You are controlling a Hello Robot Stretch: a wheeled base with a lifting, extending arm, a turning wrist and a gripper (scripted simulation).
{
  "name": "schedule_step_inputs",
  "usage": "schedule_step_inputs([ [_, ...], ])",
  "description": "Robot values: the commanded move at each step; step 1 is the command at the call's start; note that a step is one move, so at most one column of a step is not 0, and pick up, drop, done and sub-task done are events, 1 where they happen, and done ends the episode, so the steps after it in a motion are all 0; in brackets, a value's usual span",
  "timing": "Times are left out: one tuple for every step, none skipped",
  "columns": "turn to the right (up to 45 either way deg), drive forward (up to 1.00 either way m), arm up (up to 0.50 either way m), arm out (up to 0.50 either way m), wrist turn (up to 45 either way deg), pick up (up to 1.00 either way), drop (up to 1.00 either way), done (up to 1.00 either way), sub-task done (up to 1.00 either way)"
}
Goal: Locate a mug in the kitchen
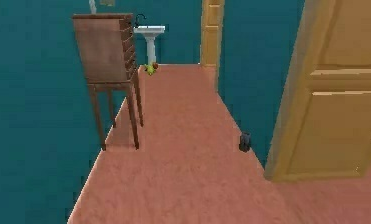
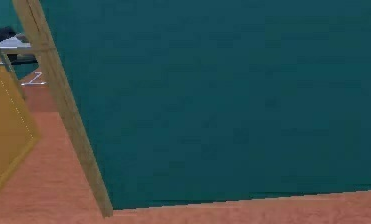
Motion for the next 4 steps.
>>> schedule_step_inputs([
  [0.0,1.00,0.00,0.00,0.0,0.00,0.00,0.00,0.00],
  [0.0,1.00,0.00,0.00,0.0,0.00,0.00,0.00,0.00],
  [0.0,1.00,0.00,0.00,0.0,0.00,0.00,0.00,0.00],
  [3.0,0.00,0.00,0.00,0.0,0.00,0.00,0.00,0.00],
])
